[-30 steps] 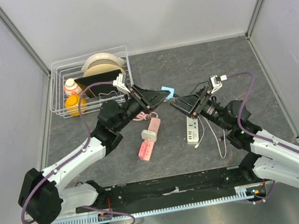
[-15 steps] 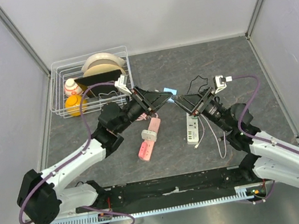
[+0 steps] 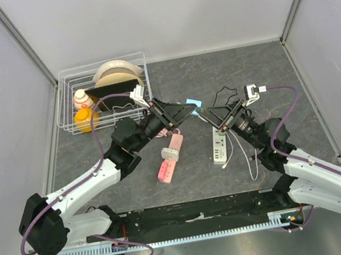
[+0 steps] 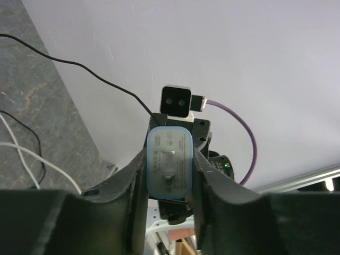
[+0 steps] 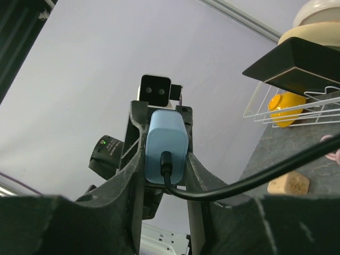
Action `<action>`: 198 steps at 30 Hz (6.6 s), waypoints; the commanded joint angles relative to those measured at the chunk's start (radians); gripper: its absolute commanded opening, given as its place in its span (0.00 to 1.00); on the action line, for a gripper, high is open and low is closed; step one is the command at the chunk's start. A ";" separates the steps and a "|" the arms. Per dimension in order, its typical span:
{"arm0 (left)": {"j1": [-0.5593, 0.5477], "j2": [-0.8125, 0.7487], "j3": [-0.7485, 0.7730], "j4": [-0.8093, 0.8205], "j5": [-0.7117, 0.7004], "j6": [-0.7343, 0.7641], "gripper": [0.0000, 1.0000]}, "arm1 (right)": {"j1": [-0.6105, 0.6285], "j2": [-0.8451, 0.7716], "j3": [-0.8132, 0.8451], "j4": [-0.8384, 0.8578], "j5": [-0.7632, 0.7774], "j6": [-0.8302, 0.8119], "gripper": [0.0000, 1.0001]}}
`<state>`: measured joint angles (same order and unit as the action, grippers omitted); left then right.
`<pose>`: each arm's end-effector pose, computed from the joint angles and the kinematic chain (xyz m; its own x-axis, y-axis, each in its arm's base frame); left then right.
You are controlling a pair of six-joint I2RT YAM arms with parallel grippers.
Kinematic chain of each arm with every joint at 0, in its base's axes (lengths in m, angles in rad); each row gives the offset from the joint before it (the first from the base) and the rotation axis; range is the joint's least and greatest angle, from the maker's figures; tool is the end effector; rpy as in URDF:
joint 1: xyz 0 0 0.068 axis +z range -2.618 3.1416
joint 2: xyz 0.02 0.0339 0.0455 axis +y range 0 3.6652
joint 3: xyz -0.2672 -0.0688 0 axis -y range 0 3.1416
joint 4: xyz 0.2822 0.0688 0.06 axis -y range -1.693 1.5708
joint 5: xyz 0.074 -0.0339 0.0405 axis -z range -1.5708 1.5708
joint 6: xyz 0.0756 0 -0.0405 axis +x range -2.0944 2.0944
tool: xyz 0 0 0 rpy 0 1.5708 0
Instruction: Insert the plug
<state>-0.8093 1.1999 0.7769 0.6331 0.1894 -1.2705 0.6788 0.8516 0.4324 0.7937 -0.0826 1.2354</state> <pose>0.2313 -0.2632 0.3323 -0.7578 -0.5647 -0.3268 0.3853 0.0168 -0.9226 0.2025 0.1713 0.3091 -0.5536 0.7625 -0.3348 -0.4945 0.0226 0.8689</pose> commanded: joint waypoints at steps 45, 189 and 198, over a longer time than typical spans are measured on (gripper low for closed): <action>-0.014 -0.612 -0.005 -0.949 -0.748 1.060 0.91 | 0.226 0.417 0.560 -1.559 0.676 -0.478 0.00; 0.429 -0.519 0.309 -1.306 -0.645 0.908 1.00 | -0.650 -0.002 0.647 -1.373 0.286 -0.884 0.98; 0.427 -0.669 0.377 -1.262 -0.714 1.005 1.00 | -0.633 -0.088 0.730 -1.407 0.368 -0.929 0.98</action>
<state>-0.3855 0.5671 1.1084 -0.6559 -0.4564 -0.3592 0.0360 0.7918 1.1141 -0.5961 0.2287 0.3386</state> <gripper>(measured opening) 0.993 0.982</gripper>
